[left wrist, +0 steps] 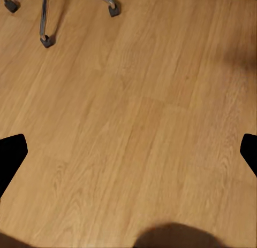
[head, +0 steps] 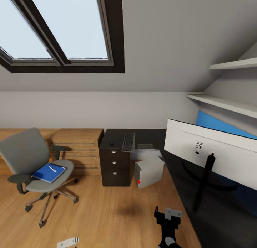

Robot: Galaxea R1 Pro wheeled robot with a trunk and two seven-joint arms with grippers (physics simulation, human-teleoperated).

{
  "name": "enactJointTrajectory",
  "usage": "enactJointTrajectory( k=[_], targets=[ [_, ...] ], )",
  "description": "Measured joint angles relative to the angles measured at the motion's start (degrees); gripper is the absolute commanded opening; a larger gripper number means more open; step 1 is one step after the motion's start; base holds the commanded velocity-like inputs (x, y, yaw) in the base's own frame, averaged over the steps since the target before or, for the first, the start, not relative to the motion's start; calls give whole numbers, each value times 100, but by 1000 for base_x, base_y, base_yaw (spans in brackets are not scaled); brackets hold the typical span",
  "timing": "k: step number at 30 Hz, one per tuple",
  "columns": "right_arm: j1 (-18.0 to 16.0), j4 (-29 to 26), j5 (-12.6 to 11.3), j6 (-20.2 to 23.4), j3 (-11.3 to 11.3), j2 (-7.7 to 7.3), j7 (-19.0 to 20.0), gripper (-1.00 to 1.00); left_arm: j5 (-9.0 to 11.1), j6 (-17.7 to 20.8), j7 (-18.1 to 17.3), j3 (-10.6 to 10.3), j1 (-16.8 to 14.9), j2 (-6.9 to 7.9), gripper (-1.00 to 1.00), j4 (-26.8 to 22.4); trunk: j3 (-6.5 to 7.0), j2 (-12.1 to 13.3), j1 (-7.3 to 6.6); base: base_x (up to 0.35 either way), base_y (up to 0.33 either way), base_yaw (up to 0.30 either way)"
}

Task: In the bedroom, organize the workspace by keeping the computer under the desk, ensuring the monitor is on the desk, placing the keyboard on the desk next to the monitor, placing the mouse on the desk next to the keyboard, moving the folder from the swivel chair onto the desk next to the mouse, stacking the notebook on top of the folder with the pen on top of the notebook, and positioning the swivel chair next to the desk.

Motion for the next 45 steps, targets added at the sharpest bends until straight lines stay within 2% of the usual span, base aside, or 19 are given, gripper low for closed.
enactJointTrajectory(
  k=[9,23,36,45],
  targets=[
    [1,-6,0,-3,-8,8,-16,100,-4,0,0,-12,0,-5,100,0,1,0,1,45,33,-3],
    [2,2,0,-11,-9,12,-9,100,-4,0,0,-24,1,-11,100,0,4,0,-1,210,118,0],
    [2,106,0,-186,-3,37,-10,100,-5,0,0,-20,0,-8,100,0,102,1,0,80,54,0],
    [-2,108,0,-189,0,38,-8,100,3,-1,0,-16,0,-10,100,0,115,0,1,147,112,0]
  ],
)
